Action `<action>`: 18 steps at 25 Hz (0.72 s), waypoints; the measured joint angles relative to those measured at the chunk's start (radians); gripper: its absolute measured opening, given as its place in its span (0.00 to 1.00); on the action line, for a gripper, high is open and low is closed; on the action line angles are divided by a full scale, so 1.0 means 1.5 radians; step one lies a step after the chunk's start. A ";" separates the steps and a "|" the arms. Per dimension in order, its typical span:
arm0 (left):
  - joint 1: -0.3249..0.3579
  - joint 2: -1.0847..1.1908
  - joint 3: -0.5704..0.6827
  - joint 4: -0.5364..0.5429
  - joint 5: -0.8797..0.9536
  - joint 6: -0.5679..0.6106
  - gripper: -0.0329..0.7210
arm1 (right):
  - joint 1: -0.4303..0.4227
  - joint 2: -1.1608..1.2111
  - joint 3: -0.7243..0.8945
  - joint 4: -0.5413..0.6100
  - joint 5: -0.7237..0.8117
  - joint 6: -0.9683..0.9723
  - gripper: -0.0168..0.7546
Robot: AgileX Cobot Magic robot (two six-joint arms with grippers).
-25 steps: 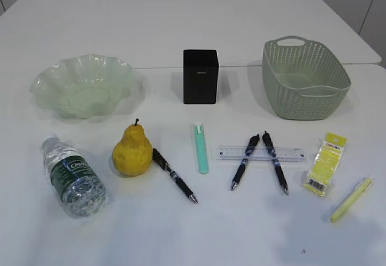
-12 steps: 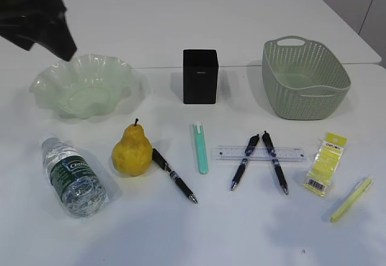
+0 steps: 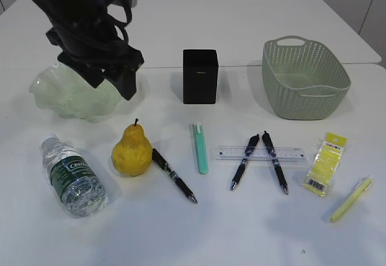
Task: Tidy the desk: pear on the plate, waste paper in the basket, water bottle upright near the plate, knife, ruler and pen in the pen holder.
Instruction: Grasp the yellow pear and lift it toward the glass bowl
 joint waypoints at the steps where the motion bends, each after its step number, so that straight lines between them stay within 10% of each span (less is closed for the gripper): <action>1: 0.000 0.013 0.000 0.000 0.000 0.000 0.72 | 0.000 0.001 0.000 0.000 0.000 0.001 0.67; 18: 0.000 0.116 -0.003 -0.029 -0.042 -0.001 0.72 | 0.000 0.010 -0.001 -0.001 0.000 0.001 0.67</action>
